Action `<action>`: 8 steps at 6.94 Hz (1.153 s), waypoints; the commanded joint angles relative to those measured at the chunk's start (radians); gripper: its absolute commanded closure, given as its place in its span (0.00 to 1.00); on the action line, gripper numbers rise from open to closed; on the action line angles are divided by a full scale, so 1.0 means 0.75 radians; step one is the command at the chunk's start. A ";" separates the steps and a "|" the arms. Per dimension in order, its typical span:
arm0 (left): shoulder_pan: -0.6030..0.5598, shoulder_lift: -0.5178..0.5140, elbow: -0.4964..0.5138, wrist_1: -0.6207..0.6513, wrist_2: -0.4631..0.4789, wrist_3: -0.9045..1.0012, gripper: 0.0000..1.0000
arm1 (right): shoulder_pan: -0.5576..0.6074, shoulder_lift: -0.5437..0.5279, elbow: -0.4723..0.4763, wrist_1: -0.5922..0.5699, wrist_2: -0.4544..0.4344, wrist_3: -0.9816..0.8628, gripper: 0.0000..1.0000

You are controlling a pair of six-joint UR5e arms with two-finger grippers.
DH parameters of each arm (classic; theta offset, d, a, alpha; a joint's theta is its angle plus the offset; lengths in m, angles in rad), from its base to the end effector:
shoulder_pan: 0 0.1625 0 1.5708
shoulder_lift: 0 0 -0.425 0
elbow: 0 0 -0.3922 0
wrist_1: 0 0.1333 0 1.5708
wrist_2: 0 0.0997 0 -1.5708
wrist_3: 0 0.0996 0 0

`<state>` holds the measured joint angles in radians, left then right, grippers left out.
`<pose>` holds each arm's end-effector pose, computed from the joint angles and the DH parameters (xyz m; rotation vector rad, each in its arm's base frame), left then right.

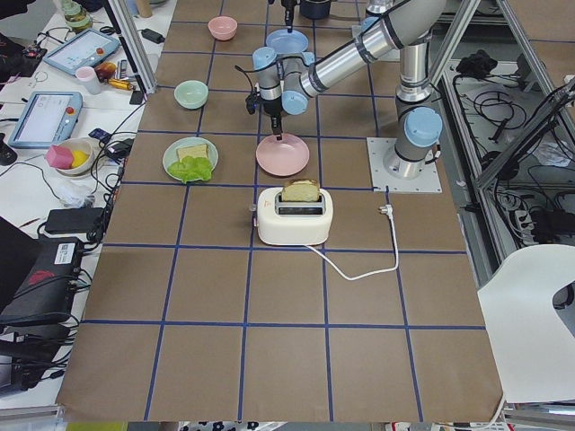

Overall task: Stack three plates with pink and blue
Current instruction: 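Grasp the pink plate rim with left gripper while right grasps blue plate rim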

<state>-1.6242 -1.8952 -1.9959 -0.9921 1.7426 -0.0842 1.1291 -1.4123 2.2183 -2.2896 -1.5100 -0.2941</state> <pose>-0.1430 -0.4972 0.1845 -0.0237 2.9497 0.2345 -0.0575 -0.4477 0.1915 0.2291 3.0436 0.0909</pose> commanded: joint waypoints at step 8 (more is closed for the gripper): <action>-0.069 0.011 0.088 -0.076 0.014 -0.012 1.00 | 0.002 -0.113 -0.194 0.285 0.011 -0.017 1.00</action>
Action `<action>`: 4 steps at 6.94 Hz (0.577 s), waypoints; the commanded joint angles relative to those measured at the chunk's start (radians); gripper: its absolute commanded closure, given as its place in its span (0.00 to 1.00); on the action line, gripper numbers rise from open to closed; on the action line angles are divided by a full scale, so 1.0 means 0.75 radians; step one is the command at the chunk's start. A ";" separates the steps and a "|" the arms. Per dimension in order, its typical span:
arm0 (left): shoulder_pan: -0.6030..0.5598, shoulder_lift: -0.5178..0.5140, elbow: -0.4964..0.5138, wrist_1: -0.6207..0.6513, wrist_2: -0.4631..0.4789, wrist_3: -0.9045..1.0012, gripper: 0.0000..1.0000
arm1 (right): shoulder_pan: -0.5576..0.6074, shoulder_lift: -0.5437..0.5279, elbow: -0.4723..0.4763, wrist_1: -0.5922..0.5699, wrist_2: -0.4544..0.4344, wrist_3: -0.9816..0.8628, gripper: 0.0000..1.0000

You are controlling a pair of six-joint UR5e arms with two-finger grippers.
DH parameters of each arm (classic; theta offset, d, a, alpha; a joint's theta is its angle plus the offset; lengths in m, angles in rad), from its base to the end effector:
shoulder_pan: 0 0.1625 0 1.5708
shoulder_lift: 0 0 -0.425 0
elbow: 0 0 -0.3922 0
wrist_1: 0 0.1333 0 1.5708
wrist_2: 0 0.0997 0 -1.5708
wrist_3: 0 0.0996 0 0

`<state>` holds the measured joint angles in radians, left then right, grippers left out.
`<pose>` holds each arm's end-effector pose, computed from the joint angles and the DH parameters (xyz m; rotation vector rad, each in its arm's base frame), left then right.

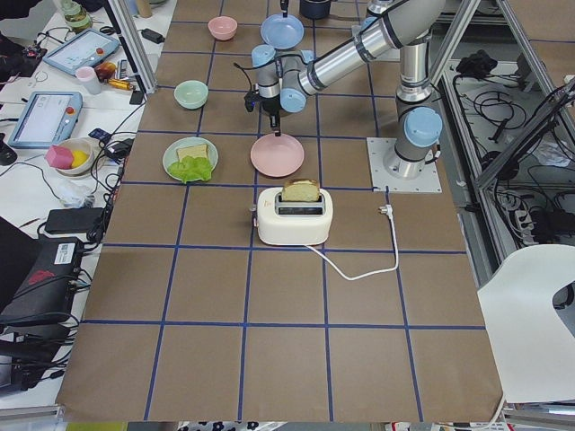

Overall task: Stack three plates with pink and blue
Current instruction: 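Lift the pink plate with the left gripper and carry it over the cream plate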

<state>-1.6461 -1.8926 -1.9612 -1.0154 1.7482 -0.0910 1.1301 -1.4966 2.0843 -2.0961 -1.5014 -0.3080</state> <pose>-0.1541 -0.5043 0.1970 -0.0025 2.9449 0.2088 -0.0657 -0.4679 0.2635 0.2058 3.0469 0.0499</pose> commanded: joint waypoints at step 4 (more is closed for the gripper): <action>-0.224 -0.021 0.381 -0.370 0.068 -0.059 1.00 | 0.003 0.003 -0.087 0.099 -0.001 0.002 1.00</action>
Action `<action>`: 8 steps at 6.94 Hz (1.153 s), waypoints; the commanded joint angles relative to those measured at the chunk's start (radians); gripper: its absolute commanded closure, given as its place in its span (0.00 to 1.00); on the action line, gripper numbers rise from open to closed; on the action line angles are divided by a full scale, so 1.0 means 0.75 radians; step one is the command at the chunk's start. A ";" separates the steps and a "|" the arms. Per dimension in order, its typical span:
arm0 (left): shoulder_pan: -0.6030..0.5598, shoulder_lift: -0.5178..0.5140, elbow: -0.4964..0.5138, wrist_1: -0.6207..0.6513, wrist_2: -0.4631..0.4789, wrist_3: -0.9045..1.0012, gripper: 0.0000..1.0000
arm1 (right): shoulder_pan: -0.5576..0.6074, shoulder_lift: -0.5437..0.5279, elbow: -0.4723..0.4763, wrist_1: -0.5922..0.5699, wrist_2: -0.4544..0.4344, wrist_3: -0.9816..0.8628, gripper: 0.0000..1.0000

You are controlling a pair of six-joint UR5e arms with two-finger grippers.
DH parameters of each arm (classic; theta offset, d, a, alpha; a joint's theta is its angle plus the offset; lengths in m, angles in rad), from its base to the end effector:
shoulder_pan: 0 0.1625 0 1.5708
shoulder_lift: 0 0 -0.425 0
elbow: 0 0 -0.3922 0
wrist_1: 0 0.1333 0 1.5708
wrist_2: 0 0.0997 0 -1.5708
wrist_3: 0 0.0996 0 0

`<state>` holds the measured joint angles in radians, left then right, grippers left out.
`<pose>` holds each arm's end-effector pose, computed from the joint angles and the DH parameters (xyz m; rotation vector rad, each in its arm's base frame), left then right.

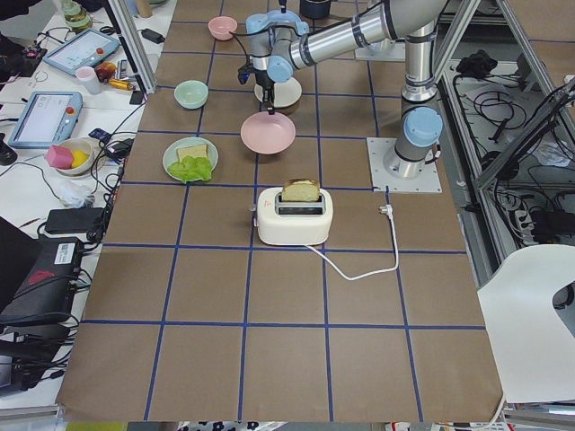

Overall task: Stack three plates with pink and blue
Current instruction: 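Lift the pink plate with the left gripper and carry it over the cream plate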

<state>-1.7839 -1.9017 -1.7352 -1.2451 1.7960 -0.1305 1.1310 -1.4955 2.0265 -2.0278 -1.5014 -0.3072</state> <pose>-0.2280 -0.5288 0.2655 0.1468 2.8818 0.1859 -0.0699 -0.4780 0.2812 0.2059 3.0423 0.0665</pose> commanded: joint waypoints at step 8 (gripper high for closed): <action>-0.442 -0.284 0.378 -0.089 -0.014 -0.578 1.00 | 0.001 0.012 -0.127 0.151 -0.023 0.003 1.00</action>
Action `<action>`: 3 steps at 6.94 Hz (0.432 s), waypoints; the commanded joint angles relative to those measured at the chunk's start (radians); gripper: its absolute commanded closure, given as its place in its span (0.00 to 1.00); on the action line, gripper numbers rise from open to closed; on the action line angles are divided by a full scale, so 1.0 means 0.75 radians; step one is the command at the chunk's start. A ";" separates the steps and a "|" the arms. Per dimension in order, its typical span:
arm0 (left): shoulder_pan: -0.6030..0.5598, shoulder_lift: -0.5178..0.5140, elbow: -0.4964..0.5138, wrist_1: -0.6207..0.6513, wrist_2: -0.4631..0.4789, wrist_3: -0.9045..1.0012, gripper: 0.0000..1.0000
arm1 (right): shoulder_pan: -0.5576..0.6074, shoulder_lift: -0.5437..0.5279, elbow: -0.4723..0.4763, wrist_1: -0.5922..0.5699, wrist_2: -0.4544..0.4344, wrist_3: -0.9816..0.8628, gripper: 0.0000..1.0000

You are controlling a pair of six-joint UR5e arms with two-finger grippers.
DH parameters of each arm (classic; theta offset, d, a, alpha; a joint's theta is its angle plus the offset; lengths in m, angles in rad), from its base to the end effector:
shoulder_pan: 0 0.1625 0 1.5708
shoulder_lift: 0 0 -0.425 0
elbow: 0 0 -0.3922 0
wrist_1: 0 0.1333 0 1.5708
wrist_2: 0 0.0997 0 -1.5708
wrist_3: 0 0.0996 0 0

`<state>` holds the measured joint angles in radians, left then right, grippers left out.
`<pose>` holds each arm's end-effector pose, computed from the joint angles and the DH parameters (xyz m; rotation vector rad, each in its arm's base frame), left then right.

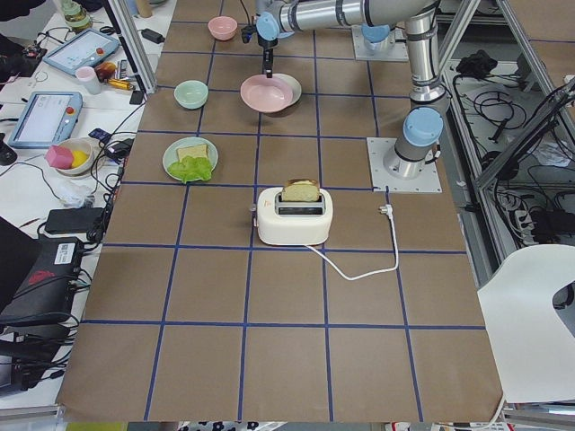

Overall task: Stack three plates with pink and blue
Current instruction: 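Lift the pink plate with the left gripper and carry it over the cream plate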

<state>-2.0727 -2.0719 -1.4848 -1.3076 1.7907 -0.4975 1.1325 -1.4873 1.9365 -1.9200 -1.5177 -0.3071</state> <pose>-0.4090 -0.5134 0.2659 0.0305 2.8760 0.0400 -0.0774 -0.4916 0.3068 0.2042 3.0469 0.1128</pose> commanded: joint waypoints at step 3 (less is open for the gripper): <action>-0.149 -0.125 0.128 -0.119 -0.011 -0.224 1.00 | -0.001 0.003 -0.009 0.007 -0.003 0.000 1.00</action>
<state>-2.1615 -2.1475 -1.4116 -1.3614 1.7843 -0.6303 1.1326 -1.4855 1.9310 -1.9146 -1.5200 -0.3057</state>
